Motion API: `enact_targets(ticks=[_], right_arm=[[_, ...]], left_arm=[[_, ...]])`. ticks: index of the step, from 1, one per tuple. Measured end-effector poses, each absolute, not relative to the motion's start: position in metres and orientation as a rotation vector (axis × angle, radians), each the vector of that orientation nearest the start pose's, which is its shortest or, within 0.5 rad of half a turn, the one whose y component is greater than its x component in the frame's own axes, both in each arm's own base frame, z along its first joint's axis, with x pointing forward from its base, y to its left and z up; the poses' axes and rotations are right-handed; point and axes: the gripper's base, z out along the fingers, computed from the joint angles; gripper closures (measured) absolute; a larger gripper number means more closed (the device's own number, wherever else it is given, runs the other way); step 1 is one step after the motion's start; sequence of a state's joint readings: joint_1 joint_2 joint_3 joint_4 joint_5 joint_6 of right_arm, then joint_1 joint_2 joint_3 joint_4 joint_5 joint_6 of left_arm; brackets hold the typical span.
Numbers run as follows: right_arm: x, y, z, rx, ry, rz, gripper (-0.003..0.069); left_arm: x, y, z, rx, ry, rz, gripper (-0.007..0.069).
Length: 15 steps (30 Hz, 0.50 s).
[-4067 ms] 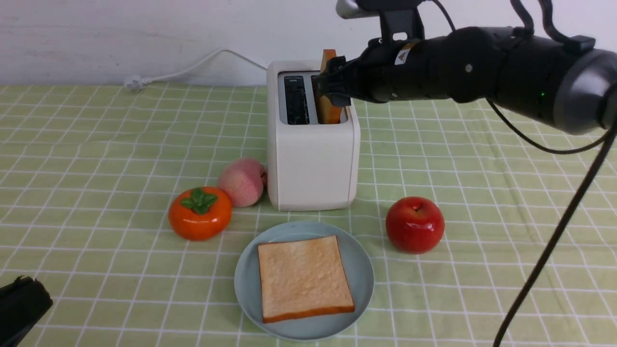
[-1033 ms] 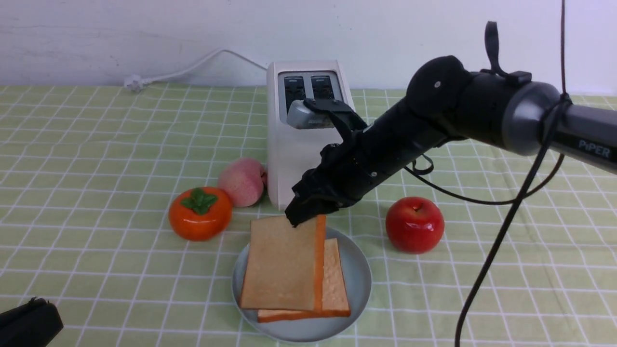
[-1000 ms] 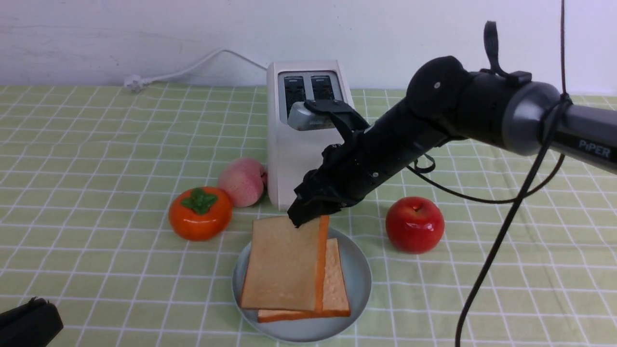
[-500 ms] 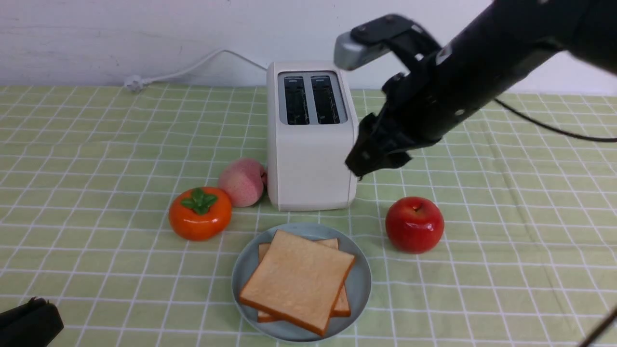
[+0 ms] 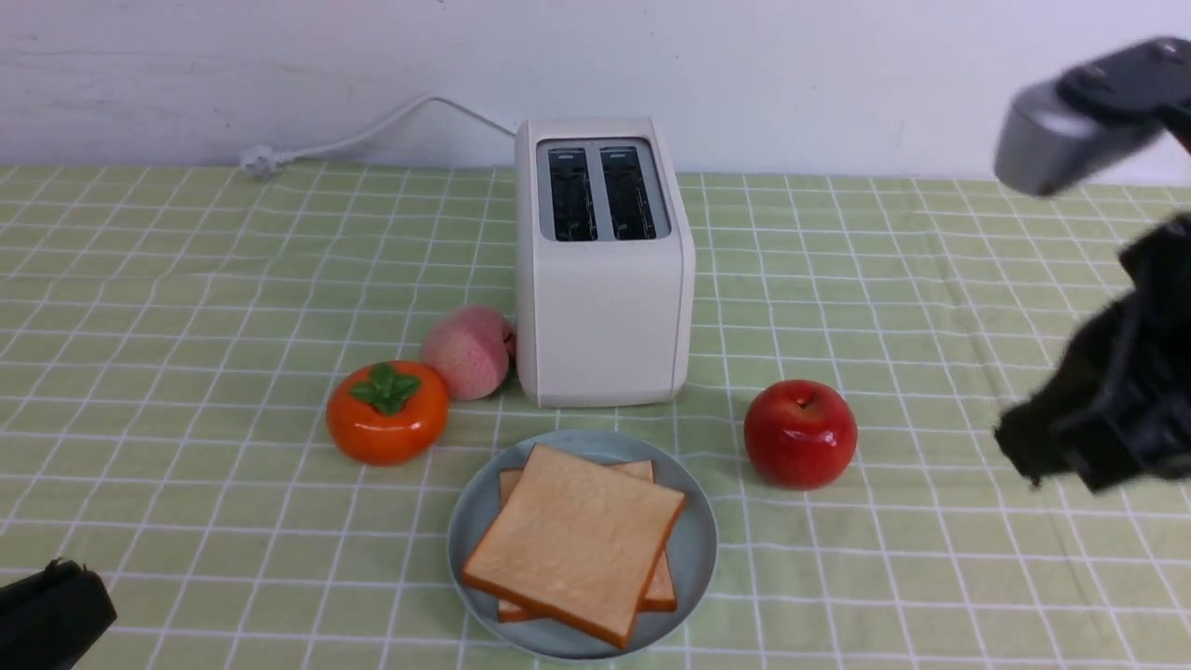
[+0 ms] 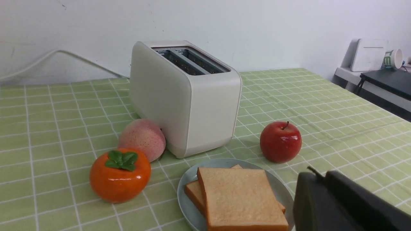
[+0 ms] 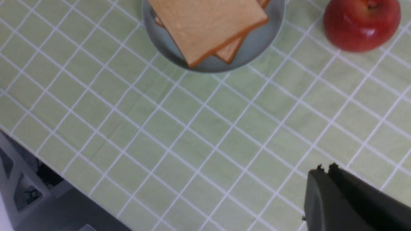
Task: Take toasted bread from bread machine on green coffee tablecloth place on plate.
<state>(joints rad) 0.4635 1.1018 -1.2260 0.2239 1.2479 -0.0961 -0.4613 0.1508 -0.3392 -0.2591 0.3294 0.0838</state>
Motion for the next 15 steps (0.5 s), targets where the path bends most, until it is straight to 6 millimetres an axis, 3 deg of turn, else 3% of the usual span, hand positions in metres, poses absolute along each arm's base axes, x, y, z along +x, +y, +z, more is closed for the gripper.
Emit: enact_targets(ticks=[3, 4, 6, 7, 9, 12, 15], right_arm=[[0.141, 0.092, 0.38, -0.669, 2.533, 0.443, 0.0638], [0.117, 0.08, 0.373, -0.629, 2.505, 0.458, 0.0638], [0.106, 0.074, 0.367, -0.61, 2.487, 0.466, 0.0638], [0.086, 0.064, 0.354, -0.576, 2.449, 0.48, 0.0638], [0.068, 0.054, 0.344, -0.531, 2.384, 0.502, 0.0638], [0.046, 0.043, 0.328, -0.464, 2.282, 0.538, 0.0638], [0.037, 0.037, 0.313, -0.39, 2.167, 0.57, 0.0638]], left_arm=[[0.044, -0.03, 0.289, 0.308, 1.617, -0.551, 0.0613], [0.043, -0.031, 0.288, 0.307, 1.628, -0.562, 0.0634], [0.043, -0.031, 0.287, 0.306, 1.634, -0.567, 0.0637], [0.043, -0.031, 0.287, 0.305, 1.638, -0.572, 0.0637], [0.043, -0.031, 0.287, 0.304, 1.639, -0.574, 0.0637], [0.043, -0.031, 0.287, 0.303, 1.64, -0.578, 0.0637], [0.043, -0.031, 0.287, 0.303, 1.642, -0.579, 0.0637]])
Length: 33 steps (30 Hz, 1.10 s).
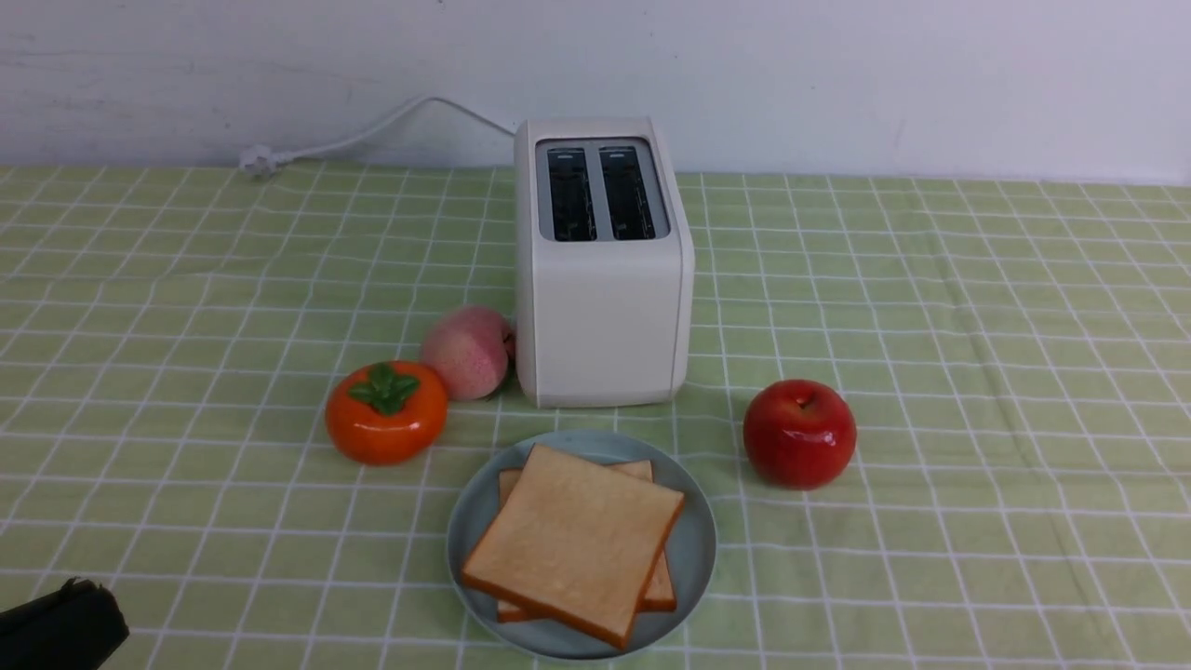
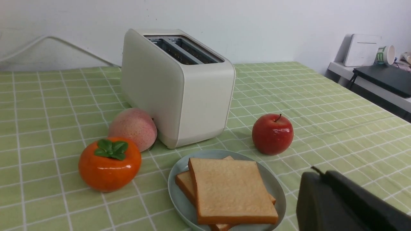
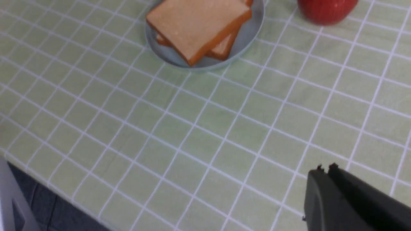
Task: Take toasted bread from bread machine on green coffee tablecloth place on plate.
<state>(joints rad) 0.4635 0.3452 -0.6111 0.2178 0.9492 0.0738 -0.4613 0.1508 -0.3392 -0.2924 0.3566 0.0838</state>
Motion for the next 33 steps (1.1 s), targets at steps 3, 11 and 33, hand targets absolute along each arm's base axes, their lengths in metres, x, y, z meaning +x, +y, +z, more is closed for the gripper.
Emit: enact_targets(ticks=[3, 11, 33], right_arm=[[0.038, 0.035, 0.302, -0.337, 2.083, 0.593, 0.0637], [0.054, 0.038, 0.296, -0.205, 1.88, 0.652, 0.0627], [0.056, 0.021, 0.259, -0.012, 1.821, 0.447, 0.0678]], left_arm=[[0.043, -0.031, 0.287, 0.303, 1.642, -0.579, 0.0637], [0.043, -0.032, 0.287, 0.302, 1.642, -0.581, 0.0637], [0.043, -0.032, 0.287, 0.301, 1.643, -0.584, 0.0637]])
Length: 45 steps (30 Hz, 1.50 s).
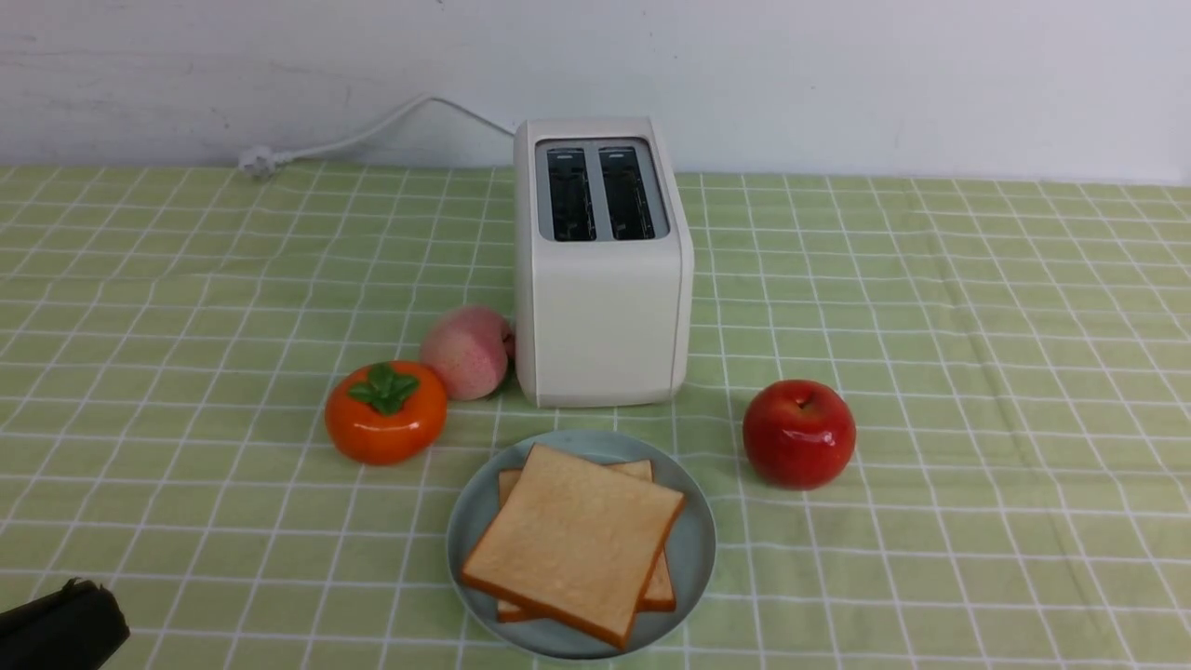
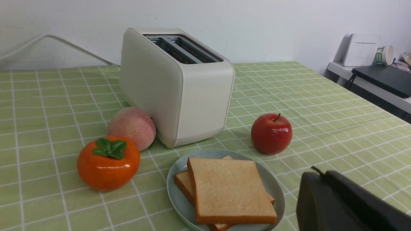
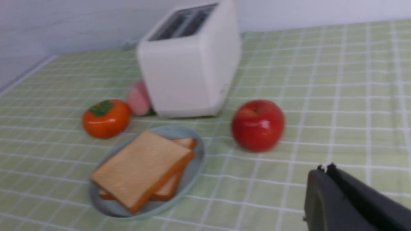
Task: Take toasted bread from bread machine on green coffee tablecloth place on plate.
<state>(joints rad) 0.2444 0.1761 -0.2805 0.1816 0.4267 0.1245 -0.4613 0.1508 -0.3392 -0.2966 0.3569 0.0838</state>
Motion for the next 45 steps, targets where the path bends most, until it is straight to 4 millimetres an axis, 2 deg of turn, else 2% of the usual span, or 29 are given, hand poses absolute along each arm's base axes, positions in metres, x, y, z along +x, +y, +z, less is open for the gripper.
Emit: enact_targets(ticks=[3, 5, 7, 9, 45], right_arm=[[0.056, 0.015, 0.232, 0.042, 1.851, 0.346, 0.0679], [0.055, 0.01, 0.202, 0.07, 1.866, 0.24, 0.0679], [0.054, 0.007, 0.183, 0.085, 1.854, 0.19, 0.0679], [0.053, 0.006, 0.174, 0.08, 1.867, 0.157, 0.0679], [0.052, 0.006, 0.173, 0.063, 1.879, 0.14, 0.0676]], left_arm=[[0.043, -0.032, 0.287, 0.301, 1.643, -0.584, 0.0637], [0.043, -0.032, 0.287, 0.301, 1.643, -0.584, 0.0636], [0.043, -0.032, 0.287, 0.3, 1.643, -0.584, 0.0635], [0.043, -0.032, 0.287, 0.3, 1.643, -0.584, 0.0634], [0.043, -0.032, 0.287, 0.3, 1.644, -0.585, 0.0608]])
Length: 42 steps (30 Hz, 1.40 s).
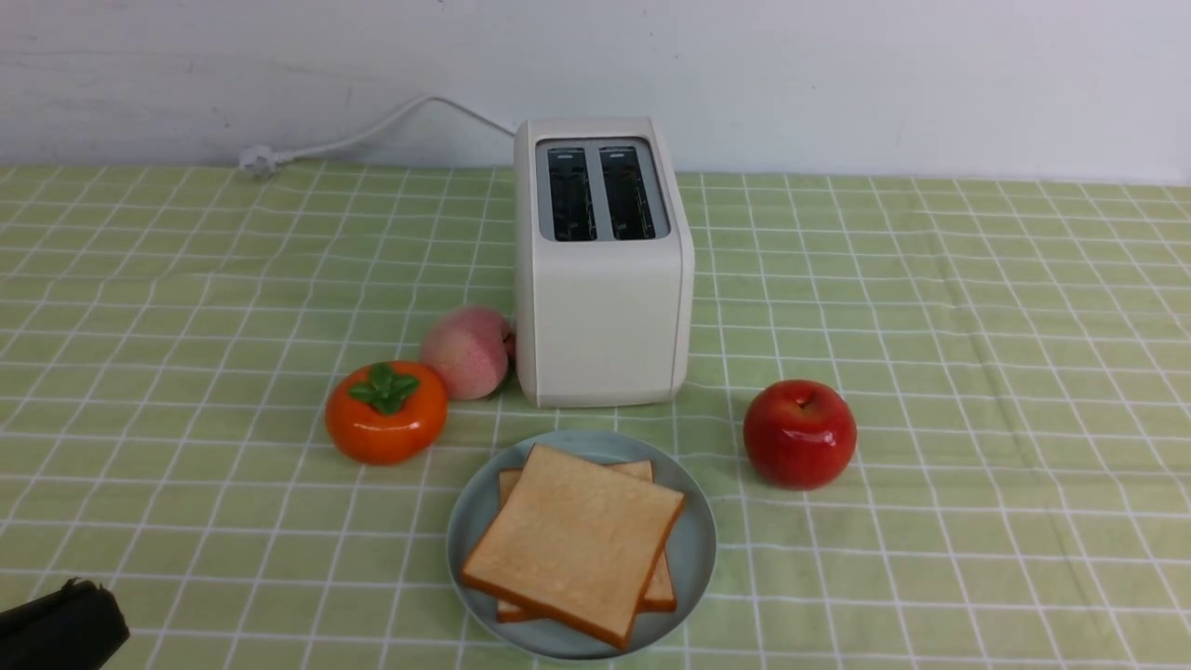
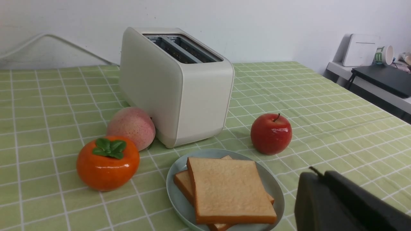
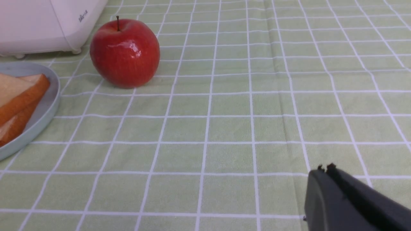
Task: Take toasted bread from bread machine on green coffee tablecloth place on plate.
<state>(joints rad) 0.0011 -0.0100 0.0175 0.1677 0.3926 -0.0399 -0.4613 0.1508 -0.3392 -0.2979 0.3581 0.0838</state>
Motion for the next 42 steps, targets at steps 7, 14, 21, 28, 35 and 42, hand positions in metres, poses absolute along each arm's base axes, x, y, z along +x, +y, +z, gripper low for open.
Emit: enact_targets(ticks=[7, 14, 21, 28, 35, 42], right_arm=[[0.052, 0.006, 0.173, 0.063, 1.879, 0.14, 0.0669], [0.052, 0.006, 0.173, 0.063, 1.879, 0.14, 0.0665], [0.052, 0.006, 0.173, 0.063, 1.879, 0.14, 0.0659], [0.052, 0.006, 0.173, 0.063, 1.879, 0.14, 0.0655], [0.052, 0.006, 0.173, 0.063, 1.88, 0.14, 0.0647], [0.052, 0.006, 0.173, 0.063, 1.881, 0.14, 0.0638]], left_arm=[[0.043, -0.032, 0.287, 0.3, 1.644, -0.585, 0.0605], [0.043, -0.032, 0.285, 0.3, 1.647, -0.584, 0.0599], [0.051, -0.032, 0.261, 0.244, 1.683, -0.554, 0.0595], [0.052, -0.017, 0.24, 0.021, 1.668, -0.393, 0.0638], [0.052, -0.007, 0.213, -0.073, 1.643, -0.227, 0.0638], [0.053, -0.006, 0.172, -0.165, 1.86, -0.251, 0.0638]])
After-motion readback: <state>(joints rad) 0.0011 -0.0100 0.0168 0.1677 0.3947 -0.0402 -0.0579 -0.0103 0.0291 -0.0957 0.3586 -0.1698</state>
